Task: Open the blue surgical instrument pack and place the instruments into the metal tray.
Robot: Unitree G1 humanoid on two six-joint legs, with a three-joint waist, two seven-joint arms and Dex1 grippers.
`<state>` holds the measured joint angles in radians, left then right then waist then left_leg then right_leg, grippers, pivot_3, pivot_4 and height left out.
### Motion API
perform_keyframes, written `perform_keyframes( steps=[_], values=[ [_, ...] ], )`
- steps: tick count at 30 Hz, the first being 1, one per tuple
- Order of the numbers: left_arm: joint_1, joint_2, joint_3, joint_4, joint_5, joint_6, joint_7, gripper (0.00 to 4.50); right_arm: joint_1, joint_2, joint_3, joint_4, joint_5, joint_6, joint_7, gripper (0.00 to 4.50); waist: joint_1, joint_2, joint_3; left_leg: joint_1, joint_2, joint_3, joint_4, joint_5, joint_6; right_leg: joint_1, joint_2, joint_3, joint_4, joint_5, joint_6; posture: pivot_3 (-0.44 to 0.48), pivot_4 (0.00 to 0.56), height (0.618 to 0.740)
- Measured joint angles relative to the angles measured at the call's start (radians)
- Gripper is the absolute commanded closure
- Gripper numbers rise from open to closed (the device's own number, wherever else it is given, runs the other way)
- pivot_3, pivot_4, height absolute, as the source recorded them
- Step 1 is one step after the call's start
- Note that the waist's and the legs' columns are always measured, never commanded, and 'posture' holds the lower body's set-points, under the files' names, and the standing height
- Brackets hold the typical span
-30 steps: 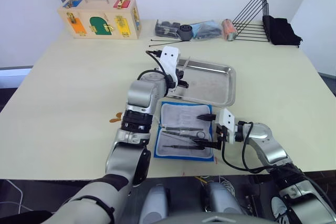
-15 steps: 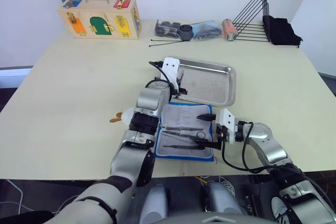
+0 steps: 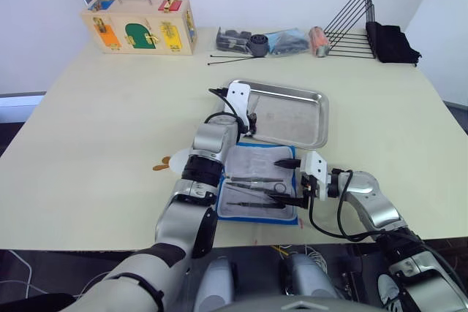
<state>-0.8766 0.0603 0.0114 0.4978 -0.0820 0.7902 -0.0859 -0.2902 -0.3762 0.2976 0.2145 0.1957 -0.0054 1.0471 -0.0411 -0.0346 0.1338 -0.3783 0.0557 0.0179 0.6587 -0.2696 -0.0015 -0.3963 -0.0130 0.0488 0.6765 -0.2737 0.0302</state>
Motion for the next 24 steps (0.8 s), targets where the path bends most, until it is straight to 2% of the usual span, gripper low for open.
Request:
perform_keyframes(
  steps=[12,20,24],
  values=[
    [-0.001,0.011,-0.007,-0.061,-0.008,-0.013,-0.065,1.46,0.0,0.0,0.0,0.0,0.0,0.0,0.0,0.0,0.0,0.0,0.0,0.0,0.0,0.0,0.0,0.0,0.0,0.0,0.0,0.0,0.0,0.0,0.0,0.0,0.15,0.74],
    [0.062,0.064,-0.059,-0.231,-0.062,-0.137,-0.289,1.46,0.0,0.0,0.0,0.0,0.0,0.0,0.001,0.0,0.0,0.0,0.0,0.0,0.0,0.001,0.0,0.0,0.0,0.0,0.0,0.0,0.0,0.0,0.0,0.0,0.15,0.74],
    [0.173,0.149,-0.123,-0.344,-0.097,-0.288,-0.506,1.46,0.0,-0.001,-0.001,0.0,0.0,0.0,0.003,0.0,0.0,0.001,0.0,0.0,0.0,0.001,-0.001,0.0,0.0,0.0,0.0,0.001,0.0,0.0,0.0,0.0,0.15,0.74]
  ],
)
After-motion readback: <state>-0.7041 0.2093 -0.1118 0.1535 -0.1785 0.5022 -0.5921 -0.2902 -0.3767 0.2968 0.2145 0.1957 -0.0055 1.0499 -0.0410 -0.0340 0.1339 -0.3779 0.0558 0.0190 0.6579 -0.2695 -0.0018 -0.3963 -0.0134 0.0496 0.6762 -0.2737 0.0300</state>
